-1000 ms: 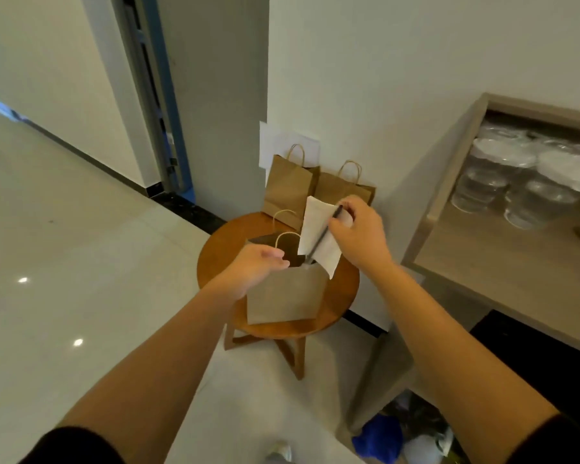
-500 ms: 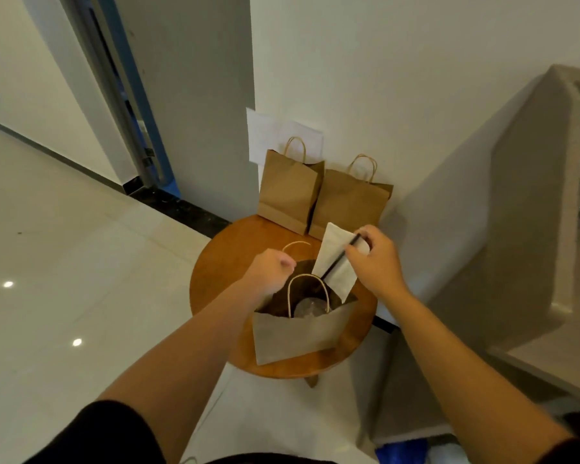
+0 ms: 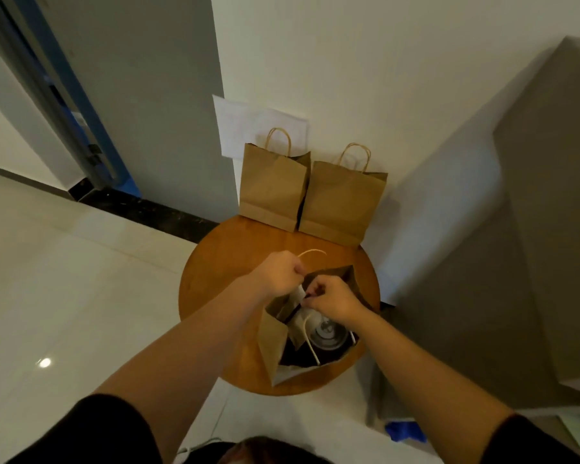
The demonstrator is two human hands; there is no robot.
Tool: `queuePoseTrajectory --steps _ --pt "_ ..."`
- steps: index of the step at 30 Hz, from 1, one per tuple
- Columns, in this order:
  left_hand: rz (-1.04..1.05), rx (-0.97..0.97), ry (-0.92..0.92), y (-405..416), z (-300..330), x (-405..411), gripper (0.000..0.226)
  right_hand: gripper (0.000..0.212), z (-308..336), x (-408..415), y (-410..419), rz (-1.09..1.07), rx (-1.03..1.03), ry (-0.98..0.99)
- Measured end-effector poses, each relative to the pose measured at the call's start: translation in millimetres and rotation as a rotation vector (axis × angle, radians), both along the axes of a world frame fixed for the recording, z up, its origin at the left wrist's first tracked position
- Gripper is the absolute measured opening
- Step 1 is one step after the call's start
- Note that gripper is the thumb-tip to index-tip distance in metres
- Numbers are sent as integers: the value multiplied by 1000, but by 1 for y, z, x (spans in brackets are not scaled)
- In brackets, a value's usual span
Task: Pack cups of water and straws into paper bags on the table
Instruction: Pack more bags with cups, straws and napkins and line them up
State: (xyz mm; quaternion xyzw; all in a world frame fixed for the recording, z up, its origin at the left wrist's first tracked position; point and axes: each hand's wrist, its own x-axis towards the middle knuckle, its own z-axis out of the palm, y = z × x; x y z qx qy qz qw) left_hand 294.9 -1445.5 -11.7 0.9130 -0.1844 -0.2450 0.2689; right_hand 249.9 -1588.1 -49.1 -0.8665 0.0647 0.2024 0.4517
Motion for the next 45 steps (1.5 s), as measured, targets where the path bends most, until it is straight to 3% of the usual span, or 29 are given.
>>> queuePoseTrajectory --steps 7,12,19,24,28,37,45 --pt "-139 59 3 -21 23 6 20 14 21 -1 -7 53 -107 -29" --pt "-359 257 -298 -69 94 -7 20 17 76 -22 -34 -20 -287 -184" --pt "-537 15 -614 -161 198 -53 16 21 193 -96 -104 -380 -423 -399" --pt "-648 -268 -655 -228 227 -102 20 9 241 -159 -156 -588 -495 -486" --pt "-757 -338 -661 -291 228 -133 13 10 251 -197 -205 -704 -513 -483" --pt "-814 -64 -610 -433 209 -136 13 7 225 -199 -363 -768 -486 -312" --pt "-742 107 -675 -495 191 -112 16 11 203 -129 -464 -797 -570 -418"
